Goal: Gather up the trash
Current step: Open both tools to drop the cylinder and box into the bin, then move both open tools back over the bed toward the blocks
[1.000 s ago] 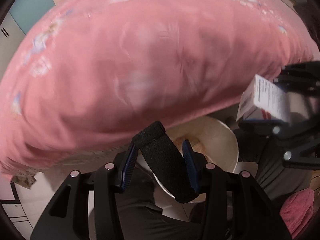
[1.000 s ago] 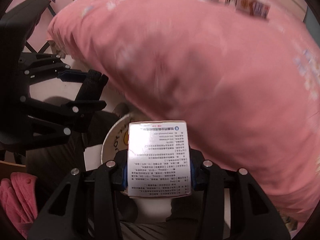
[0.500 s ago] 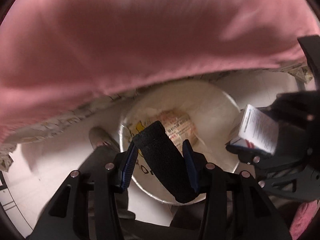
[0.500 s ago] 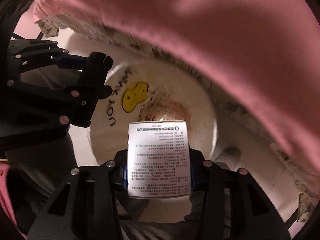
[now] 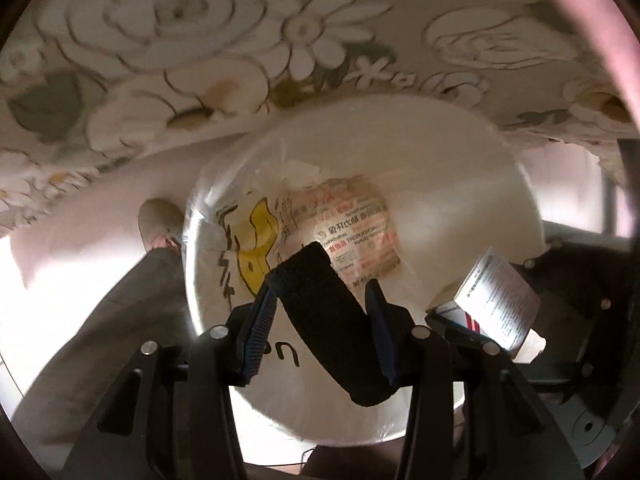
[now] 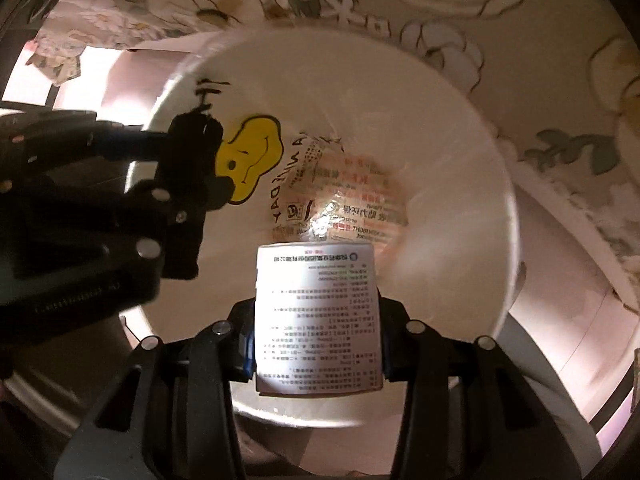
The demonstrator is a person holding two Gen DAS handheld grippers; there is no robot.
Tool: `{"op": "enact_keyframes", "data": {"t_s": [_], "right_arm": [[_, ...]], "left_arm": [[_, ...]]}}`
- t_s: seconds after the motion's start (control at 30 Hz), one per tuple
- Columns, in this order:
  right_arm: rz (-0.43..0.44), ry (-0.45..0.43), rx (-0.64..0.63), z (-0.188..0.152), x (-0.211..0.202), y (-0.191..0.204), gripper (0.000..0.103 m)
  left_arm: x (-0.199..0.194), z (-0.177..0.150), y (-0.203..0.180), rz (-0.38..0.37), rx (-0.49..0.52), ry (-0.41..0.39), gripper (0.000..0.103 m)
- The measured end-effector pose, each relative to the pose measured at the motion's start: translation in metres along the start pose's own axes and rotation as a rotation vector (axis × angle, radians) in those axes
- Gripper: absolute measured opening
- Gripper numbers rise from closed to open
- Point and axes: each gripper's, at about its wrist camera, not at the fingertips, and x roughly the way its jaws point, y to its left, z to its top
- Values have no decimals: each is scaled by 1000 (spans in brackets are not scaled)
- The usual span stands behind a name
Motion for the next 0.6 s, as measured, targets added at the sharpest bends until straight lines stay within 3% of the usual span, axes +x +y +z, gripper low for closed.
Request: {"op": "enact_keyframes", "data": {"t_s": [0.17, 0.27, 0.6], "right_arm": [[-35, 19, -9, 3, 9, 1, 46], [-71, 16, -12, 7, 22, 2, 60], [-29, -19, 3, 5, -2, 0, 60]], "left_arm": [[11, 5, 8, -11, -33, 7, 51], [12, 8, 9, -22, -43, 12, 58], [7, 4, 6, -32, -30, -1, 60]]}}
